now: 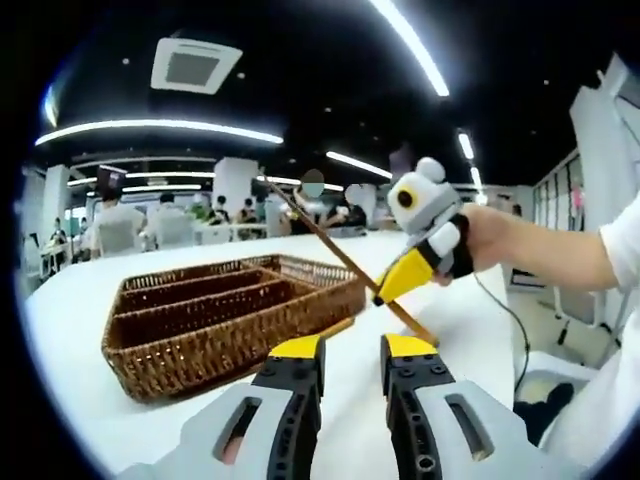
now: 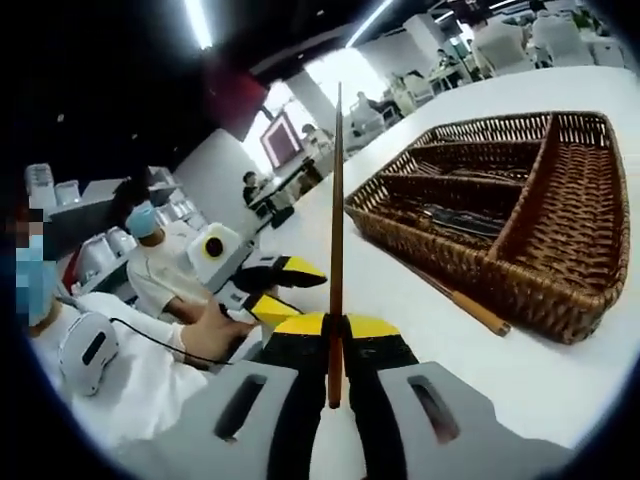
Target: Arrange the knives, forks, and spoons in their matching storage slots by inserting each utensil handle-first until every utensil is classified and aligned in the correct compartment
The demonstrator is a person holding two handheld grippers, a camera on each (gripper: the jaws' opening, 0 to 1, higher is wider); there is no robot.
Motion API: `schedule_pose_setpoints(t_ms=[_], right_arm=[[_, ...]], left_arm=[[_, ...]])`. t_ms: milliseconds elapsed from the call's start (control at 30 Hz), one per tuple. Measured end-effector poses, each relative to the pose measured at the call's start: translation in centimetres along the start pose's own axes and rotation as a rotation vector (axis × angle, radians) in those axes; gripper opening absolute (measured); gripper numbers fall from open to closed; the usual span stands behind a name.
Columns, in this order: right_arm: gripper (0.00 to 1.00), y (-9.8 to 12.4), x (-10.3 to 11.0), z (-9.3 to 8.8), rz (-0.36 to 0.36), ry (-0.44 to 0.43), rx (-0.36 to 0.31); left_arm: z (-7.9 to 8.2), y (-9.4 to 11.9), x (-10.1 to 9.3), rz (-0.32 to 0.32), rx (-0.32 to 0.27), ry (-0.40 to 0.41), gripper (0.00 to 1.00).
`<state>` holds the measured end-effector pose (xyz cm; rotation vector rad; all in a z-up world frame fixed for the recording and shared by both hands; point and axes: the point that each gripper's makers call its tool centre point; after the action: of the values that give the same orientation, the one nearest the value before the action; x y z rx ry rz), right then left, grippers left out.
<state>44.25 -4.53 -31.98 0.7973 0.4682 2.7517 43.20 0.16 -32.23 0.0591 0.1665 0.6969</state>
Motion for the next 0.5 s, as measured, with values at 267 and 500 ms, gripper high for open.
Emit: schedule_pose_setpoints(t_ms=[267,500], right_arm=[[0.05,1.2,-0.9,1.1,-0.050,-0.037,0.016],[0.05,2.1,-2.4,2.1,-0.108,-0.074,0.071]], left_arm=[[-0.3,0.2,0.4,0.012,0.000,-0.011,0.21],[-0.6,0.5,0.5,0.028,0.007,-0.042,0.21]])
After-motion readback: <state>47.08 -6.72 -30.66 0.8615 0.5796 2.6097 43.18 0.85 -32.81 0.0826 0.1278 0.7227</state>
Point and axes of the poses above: the point that each gripper's makers call its tool centre point, and the gripper's own axes: y roughly backward along the fingers, x roughly to its left, z roughly out of its top, and after that the axes turned 6 degrees about y, right-handed
